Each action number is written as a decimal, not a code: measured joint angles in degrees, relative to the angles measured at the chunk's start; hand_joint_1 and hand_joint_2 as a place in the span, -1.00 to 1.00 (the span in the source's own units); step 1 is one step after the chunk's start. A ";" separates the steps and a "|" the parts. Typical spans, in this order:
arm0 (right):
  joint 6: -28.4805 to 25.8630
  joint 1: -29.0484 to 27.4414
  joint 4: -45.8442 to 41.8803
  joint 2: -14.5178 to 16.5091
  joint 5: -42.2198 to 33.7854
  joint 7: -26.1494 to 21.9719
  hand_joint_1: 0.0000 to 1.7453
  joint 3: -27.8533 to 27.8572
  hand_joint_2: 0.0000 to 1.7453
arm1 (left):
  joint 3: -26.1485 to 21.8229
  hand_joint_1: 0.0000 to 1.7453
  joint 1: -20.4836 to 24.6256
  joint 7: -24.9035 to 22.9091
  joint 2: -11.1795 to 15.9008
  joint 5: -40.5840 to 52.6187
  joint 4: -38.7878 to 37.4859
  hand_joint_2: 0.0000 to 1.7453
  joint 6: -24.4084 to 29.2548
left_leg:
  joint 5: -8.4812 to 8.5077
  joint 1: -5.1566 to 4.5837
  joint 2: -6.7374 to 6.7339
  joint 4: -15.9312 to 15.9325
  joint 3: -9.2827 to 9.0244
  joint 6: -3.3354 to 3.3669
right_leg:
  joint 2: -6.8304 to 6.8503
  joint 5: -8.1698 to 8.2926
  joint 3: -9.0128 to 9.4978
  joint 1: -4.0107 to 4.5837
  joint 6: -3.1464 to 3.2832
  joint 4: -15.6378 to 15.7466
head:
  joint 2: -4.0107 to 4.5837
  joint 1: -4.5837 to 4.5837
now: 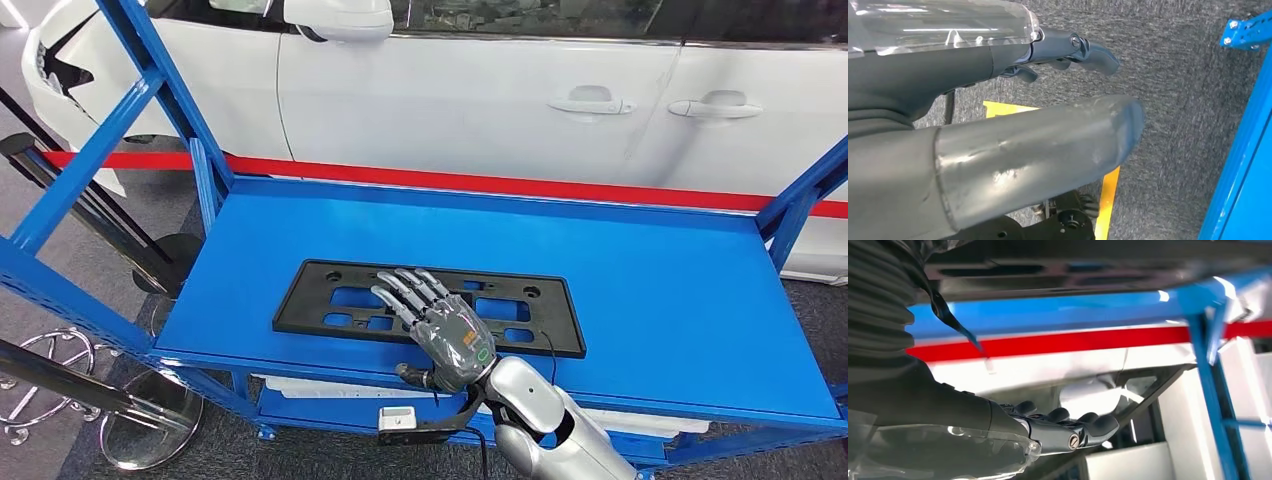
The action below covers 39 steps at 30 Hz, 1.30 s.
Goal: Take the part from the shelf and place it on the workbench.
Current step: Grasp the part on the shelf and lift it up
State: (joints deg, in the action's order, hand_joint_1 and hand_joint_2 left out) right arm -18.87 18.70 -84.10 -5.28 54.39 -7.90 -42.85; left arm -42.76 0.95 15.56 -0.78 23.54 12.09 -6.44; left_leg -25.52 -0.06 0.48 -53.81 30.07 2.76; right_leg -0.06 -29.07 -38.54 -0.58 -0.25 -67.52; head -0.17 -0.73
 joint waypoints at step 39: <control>2.22 3.62 13.76 3.03 20.18 19.42 -0.28 -3.54 1.00 | -1.92 -1.00 -0.12 1.73 0.22 3.40 -0.08 -1.00 -0.92 | -2.74 0.16 -0.13 -4.49 2.05 -2.29 | -0.15 2.90 6.70 -0.27 1.57 11.44 | 0.00 -0.02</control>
State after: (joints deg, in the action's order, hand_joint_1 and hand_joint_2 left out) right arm -16.65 22.33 -70.35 -2.25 74.58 11.53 -46.39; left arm -44.69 0.83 17.29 -0.55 26.93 12.01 -7.36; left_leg -28.26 0.11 0.36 -58.31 32.12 0.46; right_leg -0.20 -26.17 -31.84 -0.85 1.31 -56.08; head -0.17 -0.75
